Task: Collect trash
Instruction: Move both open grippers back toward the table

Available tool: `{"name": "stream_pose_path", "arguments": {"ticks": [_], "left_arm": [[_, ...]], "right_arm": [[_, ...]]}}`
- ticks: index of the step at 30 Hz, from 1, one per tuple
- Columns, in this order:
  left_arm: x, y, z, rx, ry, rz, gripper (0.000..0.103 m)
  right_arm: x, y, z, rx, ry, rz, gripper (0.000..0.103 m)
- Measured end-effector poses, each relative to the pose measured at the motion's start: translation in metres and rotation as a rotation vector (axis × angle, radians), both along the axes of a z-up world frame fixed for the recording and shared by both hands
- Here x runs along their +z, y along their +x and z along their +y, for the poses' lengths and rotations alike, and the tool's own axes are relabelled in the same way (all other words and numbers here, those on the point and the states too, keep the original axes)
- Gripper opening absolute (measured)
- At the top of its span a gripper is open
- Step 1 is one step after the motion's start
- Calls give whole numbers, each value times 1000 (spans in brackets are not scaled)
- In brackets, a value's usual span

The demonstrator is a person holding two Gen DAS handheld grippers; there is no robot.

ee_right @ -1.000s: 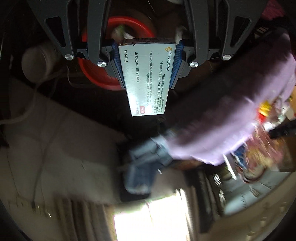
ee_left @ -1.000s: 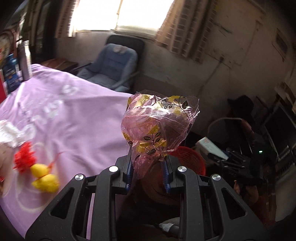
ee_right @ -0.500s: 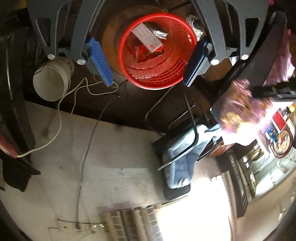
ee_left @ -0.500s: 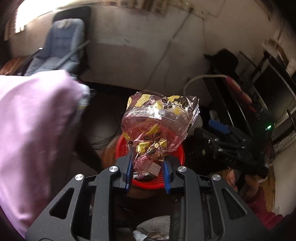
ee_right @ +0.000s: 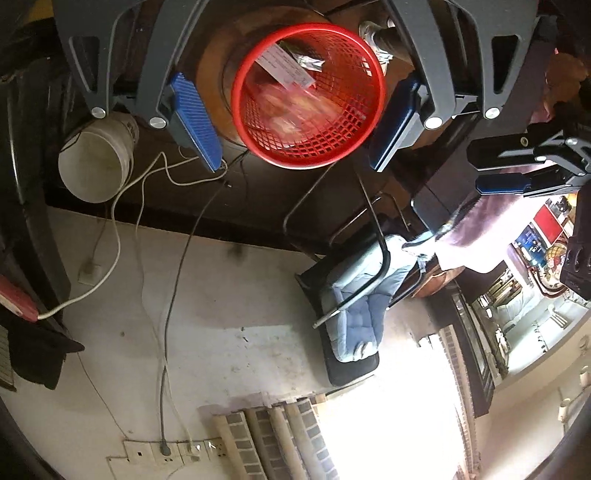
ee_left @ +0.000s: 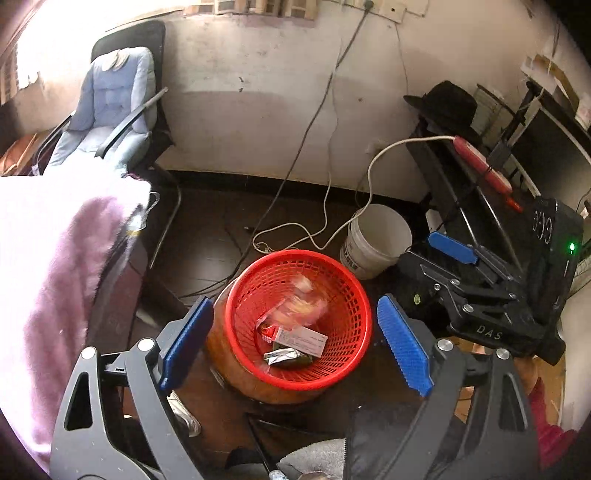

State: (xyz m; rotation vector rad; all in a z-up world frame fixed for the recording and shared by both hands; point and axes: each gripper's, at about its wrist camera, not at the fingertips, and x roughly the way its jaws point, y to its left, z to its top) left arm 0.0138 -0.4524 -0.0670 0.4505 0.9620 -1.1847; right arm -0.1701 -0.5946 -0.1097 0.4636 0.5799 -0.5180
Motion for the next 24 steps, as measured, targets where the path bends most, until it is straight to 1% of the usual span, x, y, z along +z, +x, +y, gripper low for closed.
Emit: {"name": "stream_pose_path", "arguments": {"ticks": [4, 7, 10, 14, 20, 24], "left_arm": [[10, 7, 15, 58, -24, -5, 91], [20, 13, 29, 100, -44, -19, 92], [29, 18, 41, 130, -56, -37, 93], [41, 20, 60, 167, -78, -62, 95], [59, 24, 98, 253, -104, -133, 96], [68, 30, 128, 317, -120, -158, 96]], "right_arm": [[8, 6, 11, 26, -15, -8, 84], [16, 11, 22, 50, -25, -17, 85], [26, 15, 33, 71, -41, -28, 89], [41, 18, 50, 94, -81, -42, 97], [61, 21, 73, 142, -98, -81, 97], [72, 29, 94, 193, -99, -94, 97]]}}
